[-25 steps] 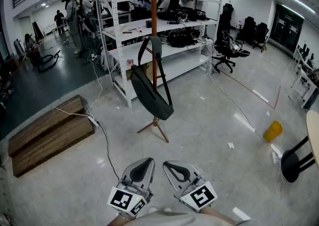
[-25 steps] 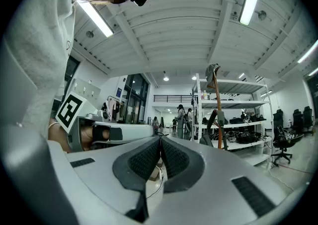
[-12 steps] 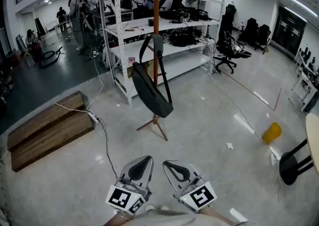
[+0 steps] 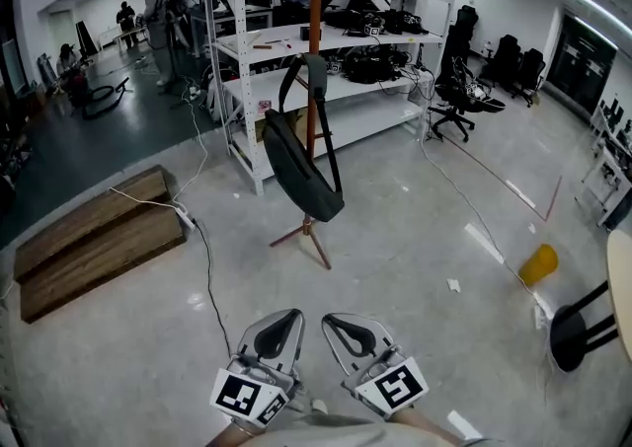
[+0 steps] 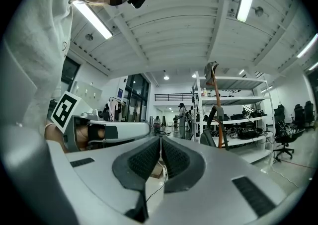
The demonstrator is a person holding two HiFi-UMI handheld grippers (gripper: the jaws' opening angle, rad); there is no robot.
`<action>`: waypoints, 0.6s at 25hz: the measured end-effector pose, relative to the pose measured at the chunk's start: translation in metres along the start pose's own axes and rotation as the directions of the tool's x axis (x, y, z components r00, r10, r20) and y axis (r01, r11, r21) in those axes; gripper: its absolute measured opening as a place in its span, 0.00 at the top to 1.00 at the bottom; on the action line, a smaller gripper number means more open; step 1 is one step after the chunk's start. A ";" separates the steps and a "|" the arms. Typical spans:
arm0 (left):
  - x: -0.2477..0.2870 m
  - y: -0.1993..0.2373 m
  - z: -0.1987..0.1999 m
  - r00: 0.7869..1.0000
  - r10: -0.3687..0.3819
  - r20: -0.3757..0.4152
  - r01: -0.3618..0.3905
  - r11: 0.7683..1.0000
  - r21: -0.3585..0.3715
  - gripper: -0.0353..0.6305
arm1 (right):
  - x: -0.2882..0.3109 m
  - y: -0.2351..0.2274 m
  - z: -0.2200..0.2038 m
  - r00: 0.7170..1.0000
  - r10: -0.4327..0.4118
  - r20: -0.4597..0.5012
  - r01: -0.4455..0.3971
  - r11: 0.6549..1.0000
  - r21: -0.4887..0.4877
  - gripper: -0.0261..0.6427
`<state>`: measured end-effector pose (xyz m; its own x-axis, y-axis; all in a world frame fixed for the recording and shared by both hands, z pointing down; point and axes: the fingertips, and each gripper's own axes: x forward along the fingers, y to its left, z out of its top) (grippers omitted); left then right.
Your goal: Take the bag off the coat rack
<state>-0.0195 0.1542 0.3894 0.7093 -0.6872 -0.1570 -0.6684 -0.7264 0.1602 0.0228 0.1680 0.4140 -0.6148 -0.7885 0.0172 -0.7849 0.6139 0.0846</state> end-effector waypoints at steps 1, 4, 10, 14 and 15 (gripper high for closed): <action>0.000 0.001 -0.001 1.000 0.005 0.000 -0.005 1.000 0.002 0.92 | 0.001 0.001 0.000 1.000 0.005 -0.001 -0.005 1.000 0.000 0.93; 0.004 0.008 0.000 1.000 0.019 0.012 -0.019 1.000 0.003 0.92 | 0.004 -0.001 -0.003 1.000 0.015 -0.006 -0.015 1.000 -0.005 0.93; 0.033 0.023 -0.005 1.000 -0.008 0.011 0.008 0.999 0.035 0.92 | 0.025 -0.028 -0.007 1.000 0.000 -0.010 -0.001 1.000 -0.006 0.93; 0.061 0.046 -0.006 1.000 -0.018 0.017 0.017 0.998 0.054 0.92 | 0.048 -0.052 -0.007 1.000 -0.004 -0.002 0.004 1.000 -0.020 0.93; 0.068 0.053 -0.005 1.000 -0.017 0.019 0.015 0.998 0.057 0.92 | 0.054 -0.058 -0.007 1.000 -0.005 -0.002 0.005 1.000 -0.024 0.93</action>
<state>-0.0054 0.0691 0.3925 0.7158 -0.6752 -0.1782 -0.6691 -0.7362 0.1019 0.0359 0.0896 0.4166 -0.6106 -0.7917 0.0185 -0.7860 0.6087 0.1086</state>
